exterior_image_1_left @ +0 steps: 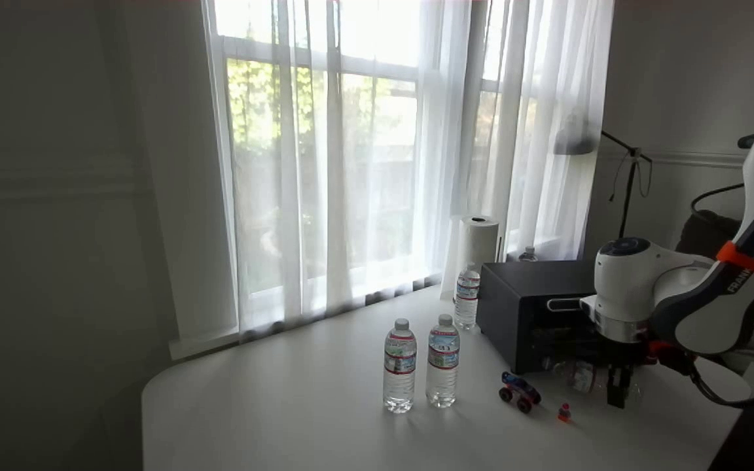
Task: Move the empty water bottle from the left to the right
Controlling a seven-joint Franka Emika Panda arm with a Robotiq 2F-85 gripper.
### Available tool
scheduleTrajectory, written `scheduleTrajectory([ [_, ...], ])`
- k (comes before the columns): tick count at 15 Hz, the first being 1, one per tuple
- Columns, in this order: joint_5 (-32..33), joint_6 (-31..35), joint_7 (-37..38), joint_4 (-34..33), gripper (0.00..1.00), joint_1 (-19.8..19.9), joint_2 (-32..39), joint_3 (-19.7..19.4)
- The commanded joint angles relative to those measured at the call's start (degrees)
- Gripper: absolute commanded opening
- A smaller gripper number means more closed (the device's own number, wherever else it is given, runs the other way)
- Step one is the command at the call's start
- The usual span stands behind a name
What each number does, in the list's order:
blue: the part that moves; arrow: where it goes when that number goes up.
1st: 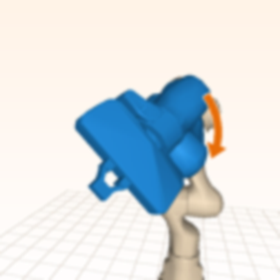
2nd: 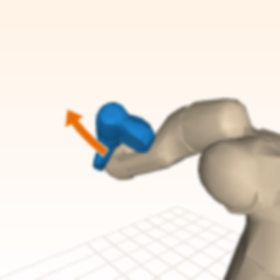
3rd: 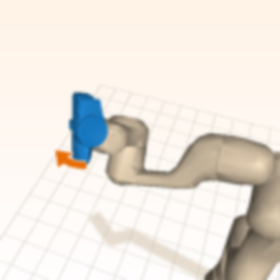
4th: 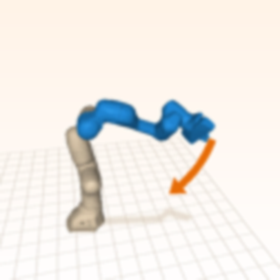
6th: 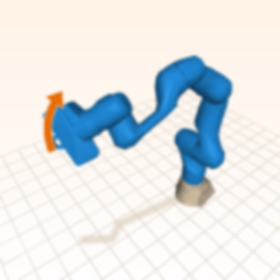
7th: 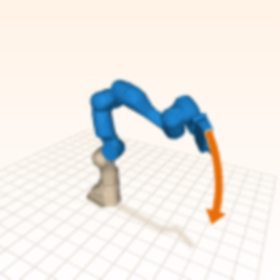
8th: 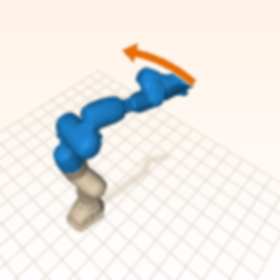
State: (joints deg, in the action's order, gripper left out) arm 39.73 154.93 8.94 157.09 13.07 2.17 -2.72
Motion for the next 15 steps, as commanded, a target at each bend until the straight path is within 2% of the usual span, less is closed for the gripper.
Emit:
scheduleTrajectory([
  [1, -8.13, -3.06, -8.17, 0.06, 0.01, -2.81, -3.44, -1.54],
  [3, -11.32, -4.03, -11.83, 2.18, 0.01, -3.39, -7.17, -1.75],
  [5, -14.85, -5.96, -15.31, 0.03, 0.01, -4.17, -7.65, -1.62],
  [7, -16.64, -6.85, -17.67, 2.71, 0.01, -4.58, -12.59, -1.76],
  [10, -20.25, -10.23, -21.75, 0.27, 0.01, -5.73, -15.19, -1.79],
  [11, -20.3, -10.47, -22.31, 3.71, 0.01, -5.81, -19.52, -1.87],
  [13, -21.96, -13.26, -23.94, 0.18, 0.01, -6.77, -19.96, -1.67],
  [15, -22.98, -15.17, -24.71, 0.81, 0.01, -7.58, -24.29, -1.68],
])
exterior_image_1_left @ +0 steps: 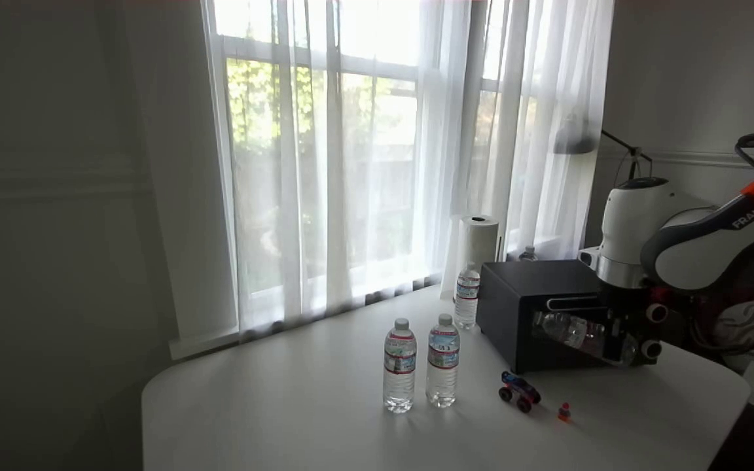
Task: Move the empty water bottle from the left to the right
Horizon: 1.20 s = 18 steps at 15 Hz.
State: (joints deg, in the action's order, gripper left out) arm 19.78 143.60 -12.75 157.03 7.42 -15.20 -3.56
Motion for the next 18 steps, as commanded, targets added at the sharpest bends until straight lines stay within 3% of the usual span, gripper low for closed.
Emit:
scheduleTrajectory([
  [1, -2.99, -4.07, -3.09, 4.15, 0.01, -2.15, -11.19, -0.82],
  [2, -3.97, -6.16, -3.52, 0.74, 0.01, -2.95, -10.41, -0.69],
  [4, -4.67, -8.74, -3.5, 0.16, 0.01, -4.16, -13.97, -0.31],
  [6, -4.49, -9.72, -2.62, 3.35, 0.01, -5.2, -20.4, 0.35],
  [7, -4.93, -11.5, -2.81, 0.12, 0.01, -6.32, -19.99, 0.84],
  [9, -4.99, -13.63, -2.64, 0.52, 0.01, -7.97, -24.62, 1.68],
  [10, -4.83, -13.92, -2.36, 3.38, 0.01, -8.83, -28.74, 2.09],
  [13, -6.96, -18.71, -2.57, 0.26, 0.01, -12.92, -31.79, 3.35],
  [14, -4.49, -15.5, -1.66, 0.03, 0.04, -10.77, -27.32, 2.82],
  [18, -5.47, -17.77, -1.7, 0.02, 0.04, -12.76, -30.87, 3.4],
])
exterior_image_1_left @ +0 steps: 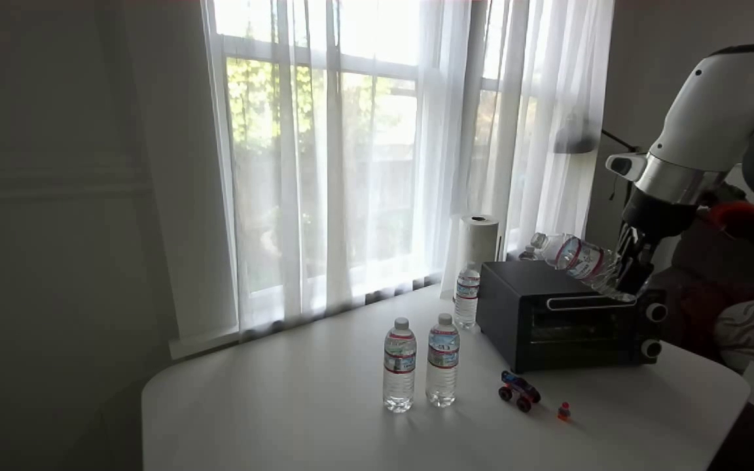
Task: Move the empty water bottle from the left to the right
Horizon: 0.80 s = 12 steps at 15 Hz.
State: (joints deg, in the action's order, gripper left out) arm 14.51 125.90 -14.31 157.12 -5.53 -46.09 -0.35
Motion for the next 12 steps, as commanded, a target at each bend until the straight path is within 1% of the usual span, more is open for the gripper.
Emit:
scheduleTrajectory([
  [1, -0.2, -0.07, -0.14, -0.04, 0.04, 0.19, 0.03, 0.2],
  [10, -0.24, -0.07, -0.14, 0.05, 0.04, 0.19, 0.05, 0.2],
  [11, -0.24, -0.07, -0.14, 0.05, 0.01, 0.19, 0.05, 0.19],
  [12, -0.28, -0.56, -0.14, -1.1, 0.01, -0.38, 0.49, 0.94],
])
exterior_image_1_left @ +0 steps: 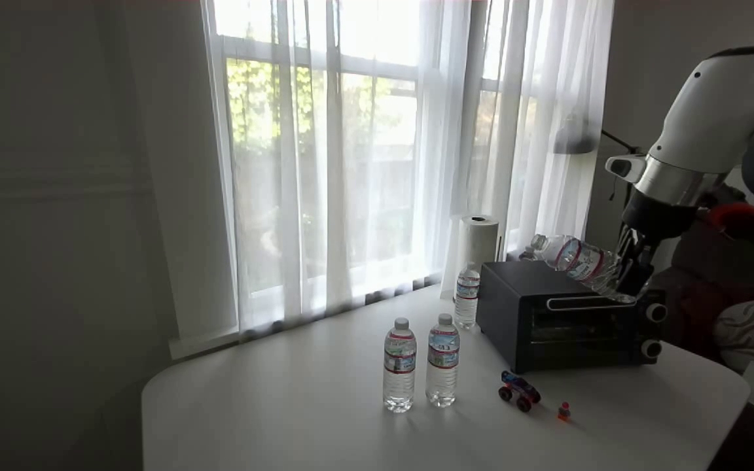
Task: Move the empty water bottle from the left to the right
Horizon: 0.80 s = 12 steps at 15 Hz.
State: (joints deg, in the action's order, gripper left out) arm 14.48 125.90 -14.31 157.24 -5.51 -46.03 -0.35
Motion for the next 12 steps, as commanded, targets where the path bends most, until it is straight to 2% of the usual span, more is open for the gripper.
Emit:
scheduleTrajectory([
  [1, -0.46, -1.15, -0.13, -2.58, 0.01, -1.21, 0.81, 1.88],
  [6, -0.68, -7.0, -0.41, -14.26, 0.01, -5.97, 6.42, 8.62],
  [12, 0.56, -10.27, 1.28, -31.06, 0.01, -8.38, 23.36, 15.39],
])
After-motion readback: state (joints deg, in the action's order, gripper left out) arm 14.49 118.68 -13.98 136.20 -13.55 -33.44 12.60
